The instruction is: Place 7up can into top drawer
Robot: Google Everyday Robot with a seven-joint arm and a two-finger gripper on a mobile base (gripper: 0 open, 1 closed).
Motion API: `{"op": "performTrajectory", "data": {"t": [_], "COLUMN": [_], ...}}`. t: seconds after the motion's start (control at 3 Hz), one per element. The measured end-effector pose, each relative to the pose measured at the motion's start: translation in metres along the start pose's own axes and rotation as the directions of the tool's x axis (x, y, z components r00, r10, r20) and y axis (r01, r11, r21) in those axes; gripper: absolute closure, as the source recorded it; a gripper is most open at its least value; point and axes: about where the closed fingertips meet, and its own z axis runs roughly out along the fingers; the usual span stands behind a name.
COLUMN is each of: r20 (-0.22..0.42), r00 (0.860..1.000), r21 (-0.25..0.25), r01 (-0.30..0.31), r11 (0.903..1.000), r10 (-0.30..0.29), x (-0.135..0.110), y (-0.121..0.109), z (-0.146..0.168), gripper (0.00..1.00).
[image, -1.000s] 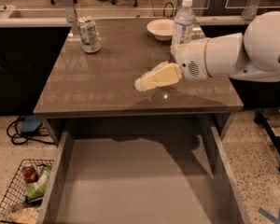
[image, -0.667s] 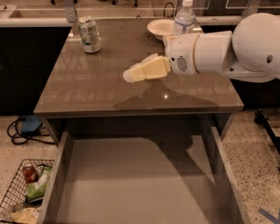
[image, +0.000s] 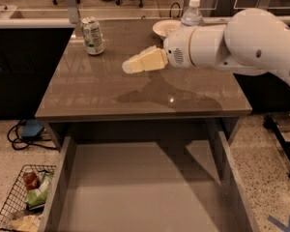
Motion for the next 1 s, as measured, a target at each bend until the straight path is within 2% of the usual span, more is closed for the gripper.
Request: {"op": "performTrajectory", "data": {"t": [0.33, 0.67, 1.0], "r20": [0.045, 0.131, 0.229], "r00": [0.999, 0.991, 0.973], "r21": [0.076, 0.138, 0.154], "r01": [0.015, 0.013, -0.008], "r11": [0.9970, 0.9903, 0.9881], "r10": [-0.019, -0.031, -0.028], "x": [-0.017, -0.038, -0.057], "y": [-0.044, -0.076, -0.095], "z": [0.044, 0.090, 0.130], "gripper": [0.00, 0.00, 0.00]}}
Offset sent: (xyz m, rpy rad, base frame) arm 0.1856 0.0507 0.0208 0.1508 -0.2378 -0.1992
